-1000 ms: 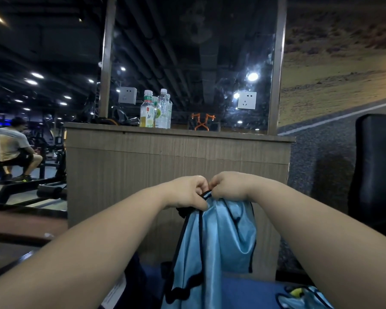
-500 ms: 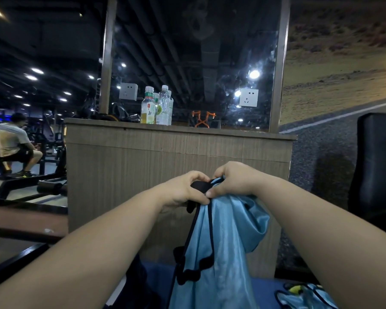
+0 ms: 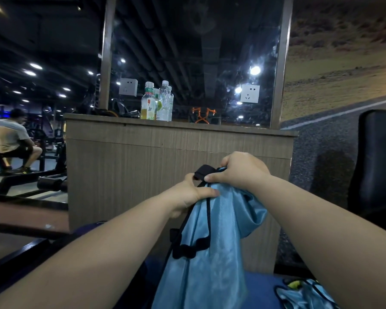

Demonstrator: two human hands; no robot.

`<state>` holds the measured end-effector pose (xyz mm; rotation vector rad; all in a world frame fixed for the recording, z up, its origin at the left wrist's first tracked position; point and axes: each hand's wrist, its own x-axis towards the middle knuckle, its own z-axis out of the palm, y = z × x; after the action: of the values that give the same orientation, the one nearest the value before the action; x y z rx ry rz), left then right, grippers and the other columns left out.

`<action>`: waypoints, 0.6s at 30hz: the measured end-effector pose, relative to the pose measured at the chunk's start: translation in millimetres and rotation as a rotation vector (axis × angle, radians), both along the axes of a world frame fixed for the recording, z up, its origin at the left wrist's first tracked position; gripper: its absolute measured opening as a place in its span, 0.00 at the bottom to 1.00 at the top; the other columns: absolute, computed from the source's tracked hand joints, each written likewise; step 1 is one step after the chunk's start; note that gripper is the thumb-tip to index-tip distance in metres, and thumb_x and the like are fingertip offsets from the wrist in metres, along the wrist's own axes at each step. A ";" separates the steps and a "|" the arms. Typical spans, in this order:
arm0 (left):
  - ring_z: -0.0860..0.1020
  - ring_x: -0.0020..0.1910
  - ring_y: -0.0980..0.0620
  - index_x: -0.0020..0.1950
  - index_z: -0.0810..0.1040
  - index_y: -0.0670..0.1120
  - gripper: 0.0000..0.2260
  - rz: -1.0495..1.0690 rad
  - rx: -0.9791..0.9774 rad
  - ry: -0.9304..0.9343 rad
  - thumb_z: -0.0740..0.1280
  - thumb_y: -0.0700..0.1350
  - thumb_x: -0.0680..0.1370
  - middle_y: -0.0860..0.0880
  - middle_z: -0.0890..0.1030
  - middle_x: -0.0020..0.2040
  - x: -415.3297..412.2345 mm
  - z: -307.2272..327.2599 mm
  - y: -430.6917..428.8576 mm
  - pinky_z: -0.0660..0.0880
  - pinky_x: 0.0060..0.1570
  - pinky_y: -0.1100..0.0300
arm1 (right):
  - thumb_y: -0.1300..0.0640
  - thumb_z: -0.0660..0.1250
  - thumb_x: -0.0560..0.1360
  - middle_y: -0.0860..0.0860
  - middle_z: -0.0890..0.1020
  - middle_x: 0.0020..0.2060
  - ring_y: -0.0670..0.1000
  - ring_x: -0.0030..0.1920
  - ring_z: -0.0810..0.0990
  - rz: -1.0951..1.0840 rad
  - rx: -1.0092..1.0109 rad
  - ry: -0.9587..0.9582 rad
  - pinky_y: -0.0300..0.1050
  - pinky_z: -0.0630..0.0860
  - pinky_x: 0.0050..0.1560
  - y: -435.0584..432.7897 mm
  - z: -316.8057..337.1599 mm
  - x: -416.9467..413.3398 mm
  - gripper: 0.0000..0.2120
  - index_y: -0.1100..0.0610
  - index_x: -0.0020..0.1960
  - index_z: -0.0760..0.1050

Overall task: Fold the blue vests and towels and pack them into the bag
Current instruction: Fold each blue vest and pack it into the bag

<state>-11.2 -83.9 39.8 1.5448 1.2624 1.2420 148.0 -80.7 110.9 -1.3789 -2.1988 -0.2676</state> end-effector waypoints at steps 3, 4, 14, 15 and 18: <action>0.79 0.41 0.52 0.67 0.59 0.51 0.28 0.152 0.049 0.258 0.69 0.51 0.72 0.48 0.79 0.46 4.6 3.9 -1.6 0.77 0.40 0.59 | 0.28 0.67 0.67 0.44 0.78 0.34 0.44 0.38 0.76 -0.025 0.046 -0.027 0.42 0.70 0.33 1.0 -2.3 -1.2 0.22 0.48 0.37 0.76; 0.75 0.36 0.53 0.67 0.58 0.49 0.24 0.202 0.083 0.337 0.65 0.48 0.76 0.48 0.76 0.42 5.2 3.5 0.3 0.71 0.32 0.63 | 0.28 0.66 0.68 0.44 0.78 0.34 0.44 0.38 0.76 -0.030 0.058 -0.032 0.42 0.71 0.34 0.9 -3.1 -1.1 0.22 0.48 0.38 0.76; 0.71 0.35 0.50 0.46 0.71 0.47 0.11 0.022 0.009 0.525 0.64 0.42 0.64 0.47 0.72 0.39 -11.5 -1.2 -1.7 0.66 0.34 0.58 | 0.29 0.66 0.68 0.44 0.78 0.33 0.45 0.36 0.76 -0.034 0.101 -0.015 0.42 0.69 0.32 4.4 1.9 10.9 0.22 0.48 0.35 0.75; 0.71 0.34 0.50 0.45 0.73 0.46 0.13 -0.013 -0.029 0.502 0.63 0.41 0.62 0.47 0.73 0.38 -14.7 -2.0 -4.0 0.66 0.33 0.58 | 0.29 0.67 0.68 0.44 0.77 0.33 0.45 0.36 0.75 -0.029 0.095 0.003 0.42 0.68 0.31 5.3 2.9 13.5 0.22 0.48 0.34 0.73; 0.76 0.40 0.48 0.47 0.78 0.45 0.16 -0.119 -0.125 0.469 0.63 0.39 0.61 0.45 0.77 0.40 -23.2 -4.5 -7.3 0.72 0.40 0.55 | 0.30 0.69 0.67 0.45 0.75 0.32 0.45 0.35 0.73 -0.011 0.075 0.069 0.43 0.65 0.31 8.8 5.0 23.0 0.24 0.50 0.32 0.70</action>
<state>-34.3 -91.2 35.3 1.8523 1.4792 0.7293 171.0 -71.9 115.9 -1.3397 -2.1048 -0.2991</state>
